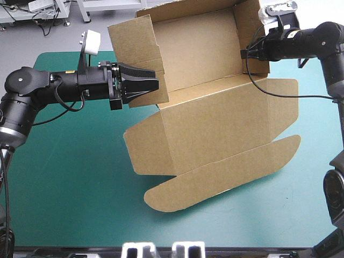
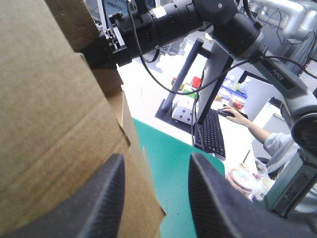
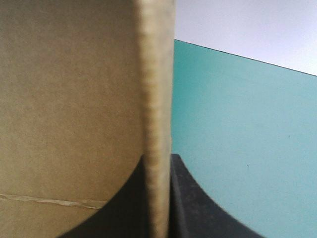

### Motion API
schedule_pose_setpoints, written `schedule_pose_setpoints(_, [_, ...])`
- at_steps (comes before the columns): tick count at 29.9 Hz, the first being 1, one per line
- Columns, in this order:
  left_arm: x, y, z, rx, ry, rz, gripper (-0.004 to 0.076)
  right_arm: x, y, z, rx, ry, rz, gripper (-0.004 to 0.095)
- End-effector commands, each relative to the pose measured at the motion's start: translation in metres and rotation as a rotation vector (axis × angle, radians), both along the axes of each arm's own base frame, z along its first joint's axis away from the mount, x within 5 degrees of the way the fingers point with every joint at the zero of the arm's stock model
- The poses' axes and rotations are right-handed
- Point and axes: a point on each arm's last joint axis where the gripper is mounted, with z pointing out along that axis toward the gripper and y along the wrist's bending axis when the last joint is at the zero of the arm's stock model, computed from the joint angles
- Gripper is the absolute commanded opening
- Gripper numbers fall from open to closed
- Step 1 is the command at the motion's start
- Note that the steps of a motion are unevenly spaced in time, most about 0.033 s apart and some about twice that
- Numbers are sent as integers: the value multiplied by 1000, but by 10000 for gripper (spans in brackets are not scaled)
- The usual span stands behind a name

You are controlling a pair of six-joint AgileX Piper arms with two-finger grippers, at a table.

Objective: Fold the box

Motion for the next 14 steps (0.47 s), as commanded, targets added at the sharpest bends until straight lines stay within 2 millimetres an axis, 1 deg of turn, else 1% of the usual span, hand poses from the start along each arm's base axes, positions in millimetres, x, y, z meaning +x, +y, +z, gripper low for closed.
schedule_pose_setpoints(1, [-23, -3, 24, -87, -90, -93, 204, -15, 1, 33, 65, -131, -25, -17])
schedule_pose_setpoints(2, [-23, -3, 25, -87, -108, -94, 158, -15, 1, 33, 65, -131, -25, -17])
schedule_pose_setpoints(3, [-25, -3, 26, -82, -140, -96, 81, -15, 1, 33, 65, -131, -25, -17])
schedule_pose_setpoints(5, [-27, -3, 28, -79, -181, -98, -10, -15, 0, 32, 60, -132, -26, -17])
schedule_pose_setpoints(10, [-35, -2, 39, -73, -283, -101, -4, -15, 0, 32, 54, -134, -30, -17])
schedule_pose_setpoints(14, [-41, 2, 57, -39, -362, -41, -9, -15, -1, 32, 49, -135, -31, -17])
